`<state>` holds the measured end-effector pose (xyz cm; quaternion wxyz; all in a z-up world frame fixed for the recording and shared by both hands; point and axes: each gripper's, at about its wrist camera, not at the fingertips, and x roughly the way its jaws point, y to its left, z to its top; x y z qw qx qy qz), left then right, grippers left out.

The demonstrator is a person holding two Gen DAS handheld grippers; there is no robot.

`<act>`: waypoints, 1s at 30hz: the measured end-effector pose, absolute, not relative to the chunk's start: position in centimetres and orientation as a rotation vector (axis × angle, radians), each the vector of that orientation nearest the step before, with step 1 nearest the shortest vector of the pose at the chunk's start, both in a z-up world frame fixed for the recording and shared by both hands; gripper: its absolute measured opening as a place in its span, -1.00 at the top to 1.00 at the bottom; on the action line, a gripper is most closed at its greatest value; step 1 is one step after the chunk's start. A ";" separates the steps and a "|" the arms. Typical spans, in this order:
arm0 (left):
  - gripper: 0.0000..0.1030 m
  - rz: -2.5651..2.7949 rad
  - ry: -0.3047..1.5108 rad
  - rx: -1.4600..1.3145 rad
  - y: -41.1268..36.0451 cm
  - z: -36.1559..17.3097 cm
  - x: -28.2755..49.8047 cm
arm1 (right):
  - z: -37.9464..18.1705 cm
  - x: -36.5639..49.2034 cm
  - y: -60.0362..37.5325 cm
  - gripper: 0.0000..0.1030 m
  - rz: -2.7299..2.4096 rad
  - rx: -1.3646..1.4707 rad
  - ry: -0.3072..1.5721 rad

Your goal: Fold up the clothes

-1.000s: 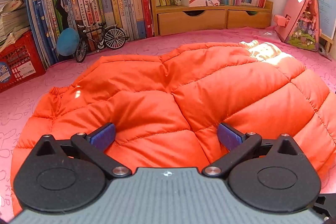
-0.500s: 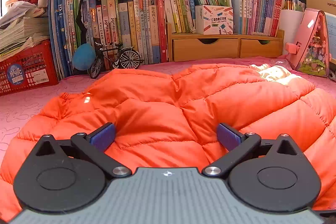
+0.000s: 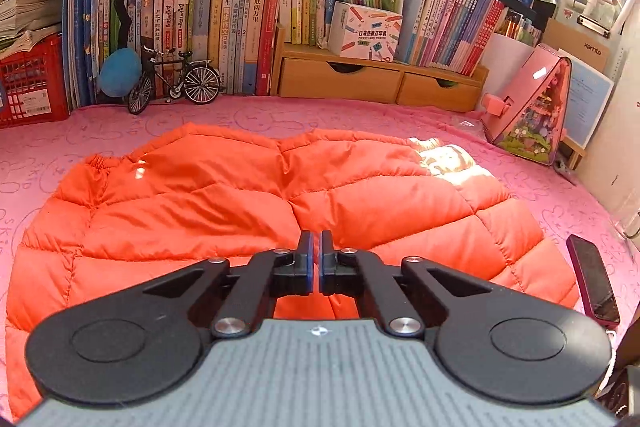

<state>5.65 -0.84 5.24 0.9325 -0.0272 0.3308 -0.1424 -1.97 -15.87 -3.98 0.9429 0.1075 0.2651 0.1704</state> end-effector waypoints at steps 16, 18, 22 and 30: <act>0.99 -0.324 0.932 -0.015 -2.7 1.9 9.7 | -4.1 -1.7 -15.5 0.92 0.326 0.211 0.547; 0.99 -0.284 0.914 -0.012 -2.5 2.4 10.8 | -4.1 -1.7 -15.2 0.92 0.322 0.192 0.548; 0.99 -0.198 0.898 0.005 -2.1 2.2 14.9 | -4.0 -1.9 -14.8 0.92 0.318 0.168 0.546; 0.98 -0.085 0.939 0.010 -2.0 0.5 21.2 | -4.0 -1.8 -15.0 0.92 0.331 0.193 0.556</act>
